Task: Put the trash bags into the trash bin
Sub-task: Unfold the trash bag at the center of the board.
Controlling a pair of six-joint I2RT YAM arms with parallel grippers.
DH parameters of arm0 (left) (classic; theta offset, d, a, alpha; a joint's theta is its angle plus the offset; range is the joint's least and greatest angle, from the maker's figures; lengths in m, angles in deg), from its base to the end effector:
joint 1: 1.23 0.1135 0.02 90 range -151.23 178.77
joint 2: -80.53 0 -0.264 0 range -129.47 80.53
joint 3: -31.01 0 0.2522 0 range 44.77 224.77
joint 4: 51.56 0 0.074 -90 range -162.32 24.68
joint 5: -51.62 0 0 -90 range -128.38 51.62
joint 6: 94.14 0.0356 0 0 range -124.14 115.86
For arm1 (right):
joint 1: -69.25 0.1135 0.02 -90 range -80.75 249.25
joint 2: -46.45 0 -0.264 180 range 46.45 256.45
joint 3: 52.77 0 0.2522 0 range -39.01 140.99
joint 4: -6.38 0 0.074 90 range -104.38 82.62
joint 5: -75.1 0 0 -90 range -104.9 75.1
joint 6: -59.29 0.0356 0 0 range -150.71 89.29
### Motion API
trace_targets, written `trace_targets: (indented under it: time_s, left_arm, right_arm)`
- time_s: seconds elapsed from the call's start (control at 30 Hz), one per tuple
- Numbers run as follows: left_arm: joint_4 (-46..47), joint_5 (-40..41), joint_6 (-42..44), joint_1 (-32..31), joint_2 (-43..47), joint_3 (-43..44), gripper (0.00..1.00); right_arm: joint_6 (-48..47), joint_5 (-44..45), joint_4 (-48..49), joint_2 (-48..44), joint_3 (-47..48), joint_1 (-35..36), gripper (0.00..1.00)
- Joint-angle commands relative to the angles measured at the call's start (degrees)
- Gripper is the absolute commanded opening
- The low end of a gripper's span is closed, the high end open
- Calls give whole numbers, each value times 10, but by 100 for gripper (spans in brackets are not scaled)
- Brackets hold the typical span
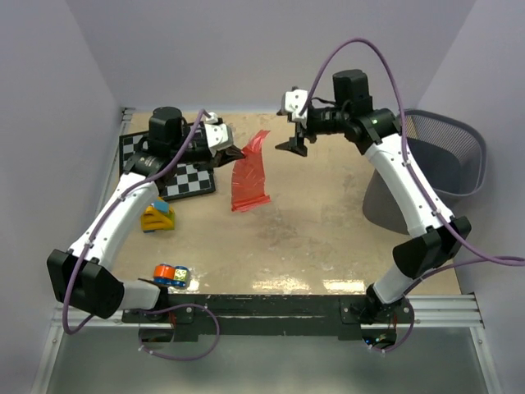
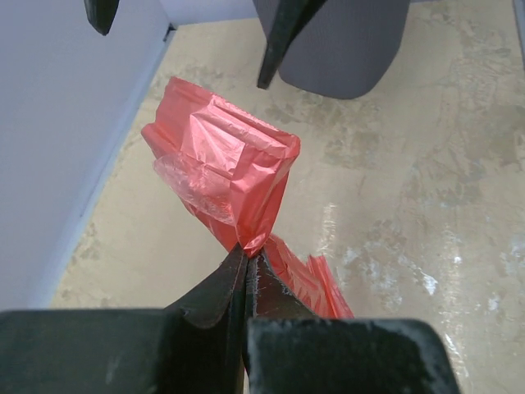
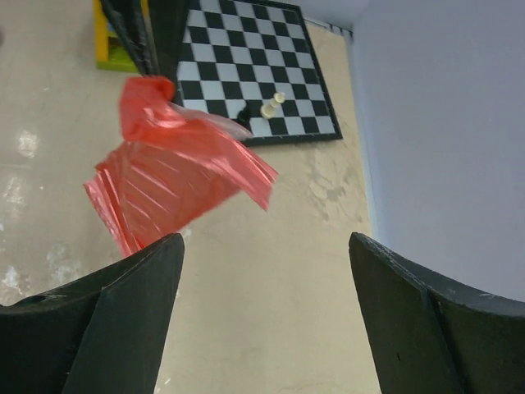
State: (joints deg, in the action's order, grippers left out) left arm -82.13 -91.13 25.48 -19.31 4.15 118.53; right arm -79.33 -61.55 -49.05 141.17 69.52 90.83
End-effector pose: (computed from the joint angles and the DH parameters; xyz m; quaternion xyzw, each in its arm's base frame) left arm 0.2720 -0.1186 0.3870 0.5304 0.5651 -0.3088 0.5513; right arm 0.3181 0.1537 0.4473 -0.6194 0.5260 0.2190 0.5401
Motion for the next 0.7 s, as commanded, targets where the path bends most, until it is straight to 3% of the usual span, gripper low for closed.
trace_targets:
  time_s: [0.0, 0.1, 0.23, 0.33, 0.6, 0.67]
  left_arm:
    - [-50, -46, 6, 1, -15, 21, 0]
    - [-59, -48, 4, 1, -25, 31, 0]
    - [-63, -48, 8, 1, -26, 39, 0]
    - [-66, -49, 10, 2, -25, 38, 0]
    - [-47, -43, -2, 2, -20, 26, 0]
    - [-35, -41, -10, 2, -17, 19, 0]
  right_arm:
    - [-74, -7, 29, -37, -59, 24, 85]
    - [-66, 21, 105, -66, -99, 48, 85]
    - [-113, 46, 86, -52, -97, 72, 81]
    - [-97, 47, 109, -43, -90, 78, 74]
    - [-119, 78, 81, -19, -67, 89, 35]
    - [-131, 78, 56, -9, -56, 89, 31]
